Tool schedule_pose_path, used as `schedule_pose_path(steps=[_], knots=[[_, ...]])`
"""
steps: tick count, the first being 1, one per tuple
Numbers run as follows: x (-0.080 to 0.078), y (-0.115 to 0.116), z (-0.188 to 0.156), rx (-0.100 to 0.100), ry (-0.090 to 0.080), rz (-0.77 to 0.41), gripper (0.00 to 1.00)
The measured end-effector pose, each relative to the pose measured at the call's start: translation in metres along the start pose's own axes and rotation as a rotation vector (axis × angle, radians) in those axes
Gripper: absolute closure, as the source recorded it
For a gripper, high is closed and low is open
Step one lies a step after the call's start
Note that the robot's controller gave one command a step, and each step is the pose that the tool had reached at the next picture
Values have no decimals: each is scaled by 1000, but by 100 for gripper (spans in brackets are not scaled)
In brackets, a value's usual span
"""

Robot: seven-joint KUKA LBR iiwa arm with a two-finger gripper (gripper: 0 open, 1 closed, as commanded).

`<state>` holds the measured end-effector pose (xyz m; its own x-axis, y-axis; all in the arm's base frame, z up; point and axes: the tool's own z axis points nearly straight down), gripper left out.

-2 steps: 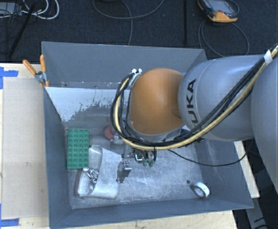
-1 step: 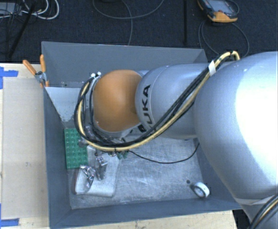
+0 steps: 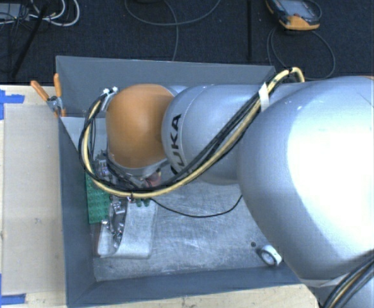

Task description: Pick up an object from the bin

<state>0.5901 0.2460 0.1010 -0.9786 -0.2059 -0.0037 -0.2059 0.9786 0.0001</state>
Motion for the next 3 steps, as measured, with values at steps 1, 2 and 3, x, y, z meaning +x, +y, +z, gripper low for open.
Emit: schedule_pose_path(steps=[1,2,3], knots=[[-3,-3,20,-3,-9,-33,0],[-3,-4,19,-4,-5,-30,100],[63,4,17,3,-20,-381,100]])
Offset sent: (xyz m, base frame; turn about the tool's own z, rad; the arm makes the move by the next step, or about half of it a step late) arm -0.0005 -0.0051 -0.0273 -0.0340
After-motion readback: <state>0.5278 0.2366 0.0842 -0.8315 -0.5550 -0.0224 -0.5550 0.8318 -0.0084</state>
